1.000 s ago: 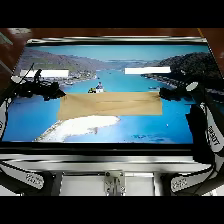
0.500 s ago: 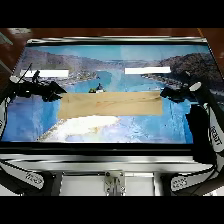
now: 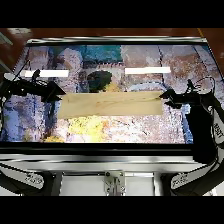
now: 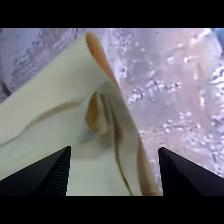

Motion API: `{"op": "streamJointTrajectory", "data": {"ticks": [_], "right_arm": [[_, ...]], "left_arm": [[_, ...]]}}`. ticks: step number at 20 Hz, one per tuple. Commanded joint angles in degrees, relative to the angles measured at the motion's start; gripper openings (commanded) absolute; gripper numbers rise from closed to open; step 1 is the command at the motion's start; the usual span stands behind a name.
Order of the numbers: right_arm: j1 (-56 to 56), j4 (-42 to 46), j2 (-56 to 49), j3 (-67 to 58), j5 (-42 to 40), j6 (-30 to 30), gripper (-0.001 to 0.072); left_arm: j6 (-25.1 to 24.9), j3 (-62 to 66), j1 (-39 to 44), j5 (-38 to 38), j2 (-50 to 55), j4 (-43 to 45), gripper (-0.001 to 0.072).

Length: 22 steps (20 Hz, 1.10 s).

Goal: Fold the shirts.

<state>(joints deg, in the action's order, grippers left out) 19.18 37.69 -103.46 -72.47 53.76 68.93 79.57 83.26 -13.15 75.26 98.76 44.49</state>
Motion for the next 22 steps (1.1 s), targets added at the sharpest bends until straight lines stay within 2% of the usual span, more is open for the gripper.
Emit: {"op": "streamJointTrajectory", "data": {"ticks": [1, 2, 4, 5, 6, 7, 9, 10, 11, 12, 14, 15, 18, 22], "right_arm": [[-1.8, -7.0, -2.8, 0.0, 1.3, -2.6, 0.0654], [-2.4, -6.1, -3.5, 0.0, 1.3, -2.3, 0.0654], [-3.3, -5.8, -4.0, 0.0, 0.8, -1.8, 0.0546], [-3.3, -5.9, -4.0, 0.0, 0.1, -1.8, 0.0436], [-3.3, -5.9, -3.8, -0.1, -0.3, -1.8, 0.0214], [-3.1, -5.9, -3.4, -0.2, -0.1, -2.4, 0.0058], [-2.8, -5.9, -1.2, -0.6, 0.7, -6.1, 0.0056], [-2.5, -5.5, 0.8, -0.6, 0.9, -7.7, 0.0056], [-2.3, -4.6, 3.4, -0.6, 1.0, -8.7, 0.0056], [-2.2, -3.4, 6.1, -0.6, 1.2, -8.6, 0.0056], [-2.0, -1.9, 12.1, -0.6, 2.7, -8.5, 0.0056], [-2.0, -1.7, 15.3, -0.6, 4.1, -8.2, 0.0056], [-2.0, -1.6, 24.0, -0.6, 9.6, -5.5, 0.0056], [-2.0, -1.1, 35.1, -0.6, 15.1, -0.5, 0.0056]], "left_arm": [[0.0, 0.0, 2.7, 0.8, -0.3, 0.0, 0.0527], [0.0, 0.0, 3.5, 0.8, -0.3, 0.0, 0.0527], [0.0, 0.0, 4.7, 0.8, -0.3, 0.0, 0.0527], [0.0, 0.0, 5.0, 0.8, -0.3, 0.0, 0.0527], [0.0, 0.0, 5.3, 0.8, -0.3, 0.0, 0.0527], [0.0, 0.0, 5.6, 0.8, -0.4, 0.0, 0.0528], [0.0, 0.0, 5.9, 0.8, -0.4, -0.8, 0.0506], [-0.9, 0.0, 6.2, 0.9, -0.4, -1.9, 0.0406], [-2.6, 0.0, 6.7, 0.8, -0.4, -4.2, 0.0254], [-5.0, 0.0, 7.4, 0.3, -0.4, -7.2, 0.0141], [-7.6, 0.0, 10.3, -3.9, -0.4, -12.7, 0.0055], [-8.6, 0.0, 12.6, -6.9, -0.3, -14.8, 0.0035], [-8.6, 0.0, 22.4, -17.6, 0.3, -16.0, 0.0034], [-6.6, 0.0, 36.7, -29.7, 4.3, -18.9, 0.0034]]}}
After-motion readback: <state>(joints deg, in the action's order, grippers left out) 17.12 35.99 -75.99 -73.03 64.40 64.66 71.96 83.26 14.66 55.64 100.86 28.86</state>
